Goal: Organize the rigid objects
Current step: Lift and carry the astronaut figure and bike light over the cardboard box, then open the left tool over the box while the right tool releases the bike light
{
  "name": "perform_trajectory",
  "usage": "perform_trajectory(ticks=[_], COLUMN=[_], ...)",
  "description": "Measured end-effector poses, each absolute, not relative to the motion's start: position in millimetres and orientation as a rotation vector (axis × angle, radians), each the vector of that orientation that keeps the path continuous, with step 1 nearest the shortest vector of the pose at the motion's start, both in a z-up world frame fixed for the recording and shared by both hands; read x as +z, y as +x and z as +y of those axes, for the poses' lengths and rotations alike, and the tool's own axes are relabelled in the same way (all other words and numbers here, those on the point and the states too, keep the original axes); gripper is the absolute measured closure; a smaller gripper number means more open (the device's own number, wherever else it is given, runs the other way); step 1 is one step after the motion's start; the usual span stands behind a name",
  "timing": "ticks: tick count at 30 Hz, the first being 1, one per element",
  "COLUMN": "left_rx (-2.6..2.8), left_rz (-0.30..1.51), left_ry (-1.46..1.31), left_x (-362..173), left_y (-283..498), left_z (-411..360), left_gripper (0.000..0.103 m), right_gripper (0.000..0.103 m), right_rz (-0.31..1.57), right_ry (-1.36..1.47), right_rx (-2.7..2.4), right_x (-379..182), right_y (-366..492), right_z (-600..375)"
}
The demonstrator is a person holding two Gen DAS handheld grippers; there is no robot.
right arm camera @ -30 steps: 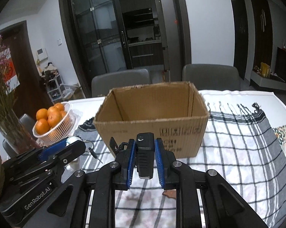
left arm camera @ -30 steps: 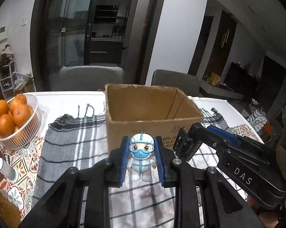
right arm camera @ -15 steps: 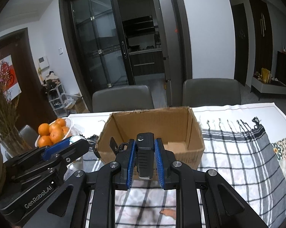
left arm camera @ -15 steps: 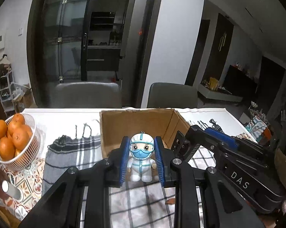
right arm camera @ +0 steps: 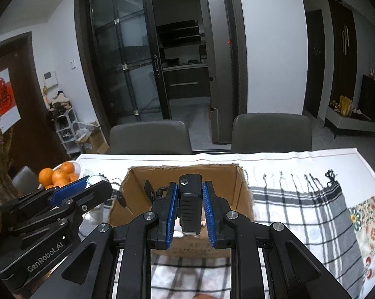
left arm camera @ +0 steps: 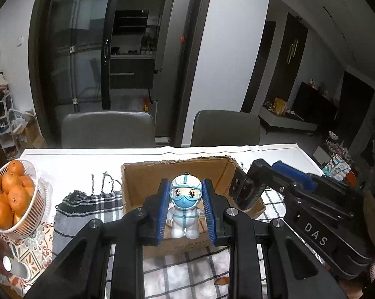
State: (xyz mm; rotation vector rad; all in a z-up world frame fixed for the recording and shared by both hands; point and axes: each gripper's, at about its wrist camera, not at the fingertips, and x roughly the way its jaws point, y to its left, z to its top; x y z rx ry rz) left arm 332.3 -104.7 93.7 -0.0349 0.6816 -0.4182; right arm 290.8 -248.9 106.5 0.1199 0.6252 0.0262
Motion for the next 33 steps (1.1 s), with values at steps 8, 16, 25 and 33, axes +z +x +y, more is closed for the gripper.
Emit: perform_trajectory(ticks=[8, 16, 25, 33], left_rx=[-0.395, -0.364, -0.337, -0.308], left_rz=[0.735, 0.788, 0.856, 0.855], left_ry=[-0.004, 0.044, 0.061, 0.057], left_x=[84, 71, 47, 42], left_y=[358, 374, 385, 378], left_z=[-115, -123, -123, -117], left_gripper=[0.076, 0.076, 0.076, 0.062], right_gripper=[0.081, 0.081, 0.081, 0.070], right_rz=[0.673, 0.746, 0.817, 0.850], right_ry=[0.076, 0.076, 0.075, 0.082], right_rx=[0.012, -0.001, -0.019, -0.023], right_x=[102, 84, 60, 46], right_y=[319, 339, 353, 355], right_z=[-254, -260, -264, -266])
